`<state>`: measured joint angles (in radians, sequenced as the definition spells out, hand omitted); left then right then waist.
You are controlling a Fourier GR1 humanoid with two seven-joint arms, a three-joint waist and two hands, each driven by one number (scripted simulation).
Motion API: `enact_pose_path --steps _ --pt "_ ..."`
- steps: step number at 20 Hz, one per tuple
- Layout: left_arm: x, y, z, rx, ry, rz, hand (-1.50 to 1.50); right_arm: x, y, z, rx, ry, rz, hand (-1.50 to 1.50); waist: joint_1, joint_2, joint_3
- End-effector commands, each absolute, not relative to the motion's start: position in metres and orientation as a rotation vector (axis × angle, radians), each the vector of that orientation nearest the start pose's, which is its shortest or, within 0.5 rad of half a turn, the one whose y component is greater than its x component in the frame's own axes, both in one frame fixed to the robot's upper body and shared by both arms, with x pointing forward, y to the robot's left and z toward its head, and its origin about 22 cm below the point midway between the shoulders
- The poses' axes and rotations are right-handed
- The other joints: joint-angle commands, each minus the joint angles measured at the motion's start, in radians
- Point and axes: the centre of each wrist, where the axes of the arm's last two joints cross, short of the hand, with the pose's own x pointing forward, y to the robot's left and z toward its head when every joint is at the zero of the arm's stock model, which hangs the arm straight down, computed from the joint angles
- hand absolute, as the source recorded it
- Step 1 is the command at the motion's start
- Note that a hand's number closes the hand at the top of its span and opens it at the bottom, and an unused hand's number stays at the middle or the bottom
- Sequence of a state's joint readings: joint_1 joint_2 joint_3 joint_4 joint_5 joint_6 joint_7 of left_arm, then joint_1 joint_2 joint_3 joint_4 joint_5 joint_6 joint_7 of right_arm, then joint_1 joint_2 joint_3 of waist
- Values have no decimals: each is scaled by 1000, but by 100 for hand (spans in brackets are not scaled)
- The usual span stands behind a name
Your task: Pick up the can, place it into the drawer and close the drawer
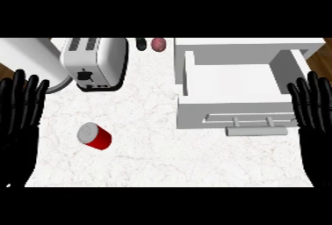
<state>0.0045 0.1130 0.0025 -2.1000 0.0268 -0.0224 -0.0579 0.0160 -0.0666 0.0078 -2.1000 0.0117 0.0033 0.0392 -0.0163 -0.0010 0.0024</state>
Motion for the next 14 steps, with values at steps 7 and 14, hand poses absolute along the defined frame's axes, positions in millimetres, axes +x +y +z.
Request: enact_pose_path --steps 7,14 --pt "203 217 87 227 -1787 38 -150 208 -252 101 -163 -1842 11 -150 24 15 0" --pt "193 172 120 277 -1710 61 -150 195 -261 117 -163 -1786 22 -150 14 -1 -2"
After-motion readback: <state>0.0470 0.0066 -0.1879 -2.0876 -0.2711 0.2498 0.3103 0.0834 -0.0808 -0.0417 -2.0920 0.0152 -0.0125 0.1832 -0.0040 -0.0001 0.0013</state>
